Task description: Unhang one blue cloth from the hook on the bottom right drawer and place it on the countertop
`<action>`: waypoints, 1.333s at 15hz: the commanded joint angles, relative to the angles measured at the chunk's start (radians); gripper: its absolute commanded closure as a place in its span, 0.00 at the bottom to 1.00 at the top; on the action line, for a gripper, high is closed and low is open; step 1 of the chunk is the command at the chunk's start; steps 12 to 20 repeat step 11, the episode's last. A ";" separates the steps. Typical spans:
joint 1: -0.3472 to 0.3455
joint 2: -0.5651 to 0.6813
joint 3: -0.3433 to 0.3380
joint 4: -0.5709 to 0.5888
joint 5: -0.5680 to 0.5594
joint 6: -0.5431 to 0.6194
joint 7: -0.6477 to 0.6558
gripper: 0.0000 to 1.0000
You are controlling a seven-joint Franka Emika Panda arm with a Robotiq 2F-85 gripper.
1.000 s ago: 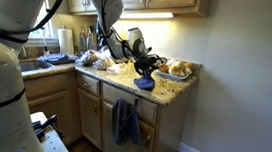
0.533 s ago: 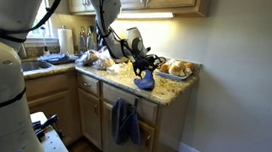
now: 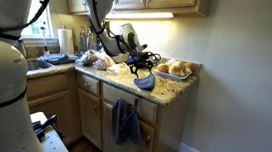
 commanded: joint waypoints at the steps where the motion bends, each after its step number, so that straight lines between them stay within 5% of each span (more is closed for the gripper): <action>1: 0.025 -0.100 -0.008 -0.077 -0.044 -0.091 0.092 0.00; 20: -0.011 -0.044 0.035 -0.026 -0.014 -0.074 0.053 0.00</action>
